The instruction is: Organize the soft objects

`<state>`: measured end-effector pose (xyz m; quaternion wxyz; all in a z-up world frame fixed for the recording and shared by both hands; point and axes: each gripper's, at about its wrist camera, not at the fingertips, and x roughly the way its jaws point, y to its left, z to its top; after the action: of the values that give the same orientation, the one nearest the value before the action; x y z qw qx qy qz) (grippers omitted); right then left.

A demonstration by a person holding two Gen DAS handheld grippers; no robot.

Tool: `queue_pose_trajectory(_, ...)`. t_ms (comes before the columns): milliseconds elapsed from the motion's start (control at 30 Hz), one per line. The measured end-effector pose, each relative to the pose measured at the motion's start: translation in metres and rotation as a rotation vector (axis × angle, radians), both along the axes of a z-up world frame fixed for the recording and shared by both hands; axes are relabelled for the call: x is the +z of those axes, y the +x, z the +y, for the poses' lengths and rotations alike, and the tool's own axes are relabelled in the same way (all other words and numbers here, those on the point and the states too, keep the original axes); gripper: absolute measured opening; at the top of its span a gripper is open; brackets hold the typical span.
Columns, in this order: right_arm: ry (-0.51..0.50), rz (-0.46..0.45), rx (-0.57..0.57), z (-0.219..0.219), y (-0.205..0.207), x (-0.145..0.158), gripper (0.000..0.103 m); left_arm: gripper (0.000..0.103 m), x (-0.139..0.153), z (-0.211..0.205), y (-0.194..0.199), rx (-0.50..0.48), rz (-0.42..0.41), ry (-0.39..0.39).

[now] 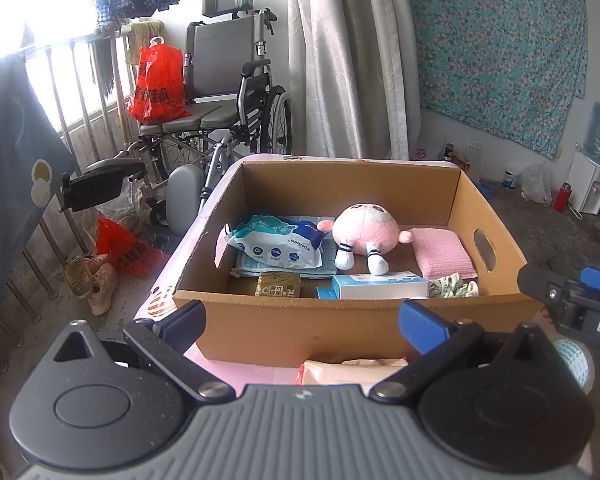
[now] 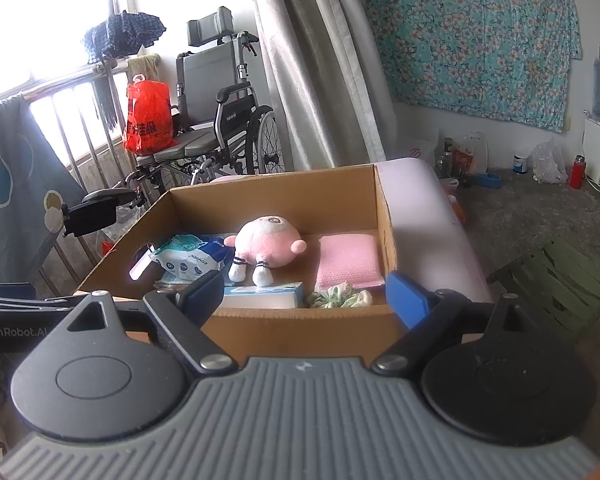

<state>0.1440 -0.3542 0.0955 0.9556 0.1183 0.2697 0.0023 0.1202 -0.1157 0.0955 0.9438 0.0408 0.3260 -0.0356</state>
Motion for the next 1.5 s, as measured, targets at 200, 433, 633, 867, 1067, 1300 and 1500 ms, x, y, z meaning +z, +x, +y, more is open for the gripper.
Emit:
queue_pose_trajectory(200, 0.008, -0.005, -0.009, -0.002, -0.002, 0.003, 0.088, 0.103, 0.001, 0.000, -0.003, -0.002, -0.002, 0.003)
queue_pose_trajectory(433, 0.008, -0.011, -0.013, -0.004, -0.004, 0.005, 0.088, 0.103, 0.004, -0.004, -0.004, -0.010, -0.006, 0.008)
queue_pose_trajectory(633, 0.008, -0.018, -0.006, -0.002, -0.007, 0.007, 0.089, 0.103, 0.004, -0.006, -0.005, -0.011, -0.003, 0.003)
queue_pose_trajectory(867, 0.016, -0.019, -0.009, -0.003, -0.008, 0.007, 0.089, 0.103, 0.005, -0.009, -0.006, -0.012, -0.004, 0.009)
queue_pose_trajectory(1067, 0.014, -0.020, -0.009, -0.003, -0.008, 0.008, 0.089, 0.103, 0.006, -0.013, -0.011, -0.006, -0.044, 0.047)
queue_pose_trajectory(1300, 0.017, -0.022, -0.005, -0.003, -0.010, 0.008, 0.089, 0.103, 0.010, -0.017, -0.015, -0.036, -0.066, 0.062)
queue_pose_trajectory(1500, 0.018, -0.027, -0.012, -0.004, -0.012, 0.011, 0.089, 0.103, 0.013, -0.016, -0.016, -0.032, -0.078, 0.040)
